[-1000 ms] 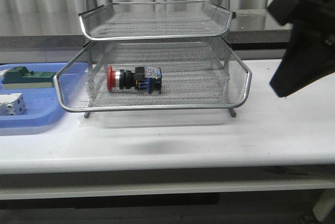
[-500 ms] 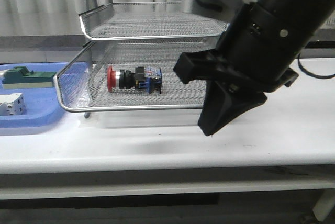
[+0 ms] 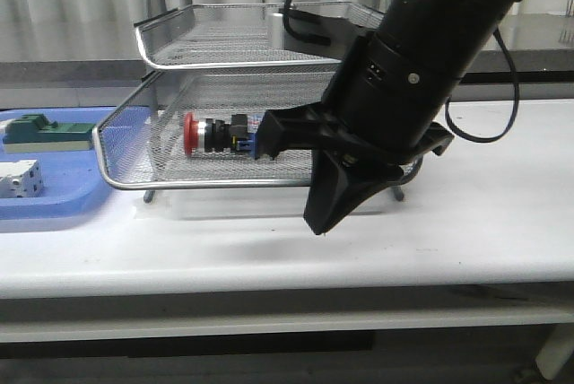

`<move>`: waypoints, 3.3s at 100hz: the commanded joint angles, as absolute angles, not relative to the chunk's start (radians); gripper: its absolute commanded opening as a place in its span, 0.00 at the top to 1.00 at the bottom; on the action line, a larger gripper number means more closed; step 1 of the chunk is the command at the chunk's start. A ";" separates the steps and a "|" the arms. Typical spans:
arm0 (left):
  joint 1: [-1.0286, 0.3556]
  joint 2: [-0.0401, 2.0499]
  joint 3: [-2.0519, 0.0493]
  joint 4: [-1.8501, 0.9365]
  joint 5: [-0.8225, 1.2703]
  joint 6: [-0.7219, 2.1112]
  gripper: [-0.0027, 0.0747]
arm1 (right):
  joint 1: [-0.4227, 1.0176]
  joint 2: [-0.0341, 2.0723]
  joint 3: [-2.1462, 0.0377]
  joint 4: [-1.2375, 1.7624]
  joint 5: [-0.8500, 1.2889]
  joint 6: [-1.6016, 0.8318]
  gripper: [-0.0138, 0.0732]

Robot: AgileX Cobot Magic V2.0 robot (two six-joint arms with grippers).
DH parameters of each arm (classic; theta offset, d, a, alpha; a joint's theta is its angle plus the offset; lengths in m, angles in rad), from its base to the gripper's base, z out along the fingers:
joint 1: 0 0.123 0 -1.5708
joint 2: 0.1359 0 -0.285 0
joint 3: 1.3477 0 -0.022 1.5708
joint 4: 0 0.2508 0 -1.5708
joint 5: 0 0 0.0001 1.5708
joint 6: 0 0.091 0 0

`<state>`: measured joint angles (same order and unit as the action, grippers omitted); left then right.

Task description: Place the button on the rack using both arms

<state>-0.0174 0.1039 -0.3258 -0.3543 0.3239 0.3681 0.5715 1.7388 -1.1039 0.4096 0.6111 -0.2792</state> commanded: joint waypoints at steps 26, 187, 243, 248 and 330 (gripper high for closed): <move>-0.014 0.116 -0.350 -0.372 0.241 0.357 0.99 | 0.567 1.800 -1.267 0.351 0.555 -0.314 0.91; -0.014 0.116 -0.350 -0.372 0.241 0.357 0.99 | 0.409 1.598 -1.329 0.255 0.613 -0.302 0.91; -0.014 0.116 -0.350 -0.372 0.241 0.357 0.99 | 0.231 1.074 -0.808 0.255 0.301 -0.259 0.91; -0.014 0.116 -0.350 -0.372 0.241 0.357 0.99 | 0.218 1.019 -0.760 0.255 0.275 -0.259 0.91; -0.014 0.116 -0.350 -0.372 0.241 0.357 0.99 | 0.150 0.336 -0.417 0.256 0.228 -0.259 0.91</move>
<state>-0.0174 0.1039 -0.3258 -0.3543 0.3218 0.3681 0.1559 0.3297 -0.3918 0.2506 0.2944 -0.2586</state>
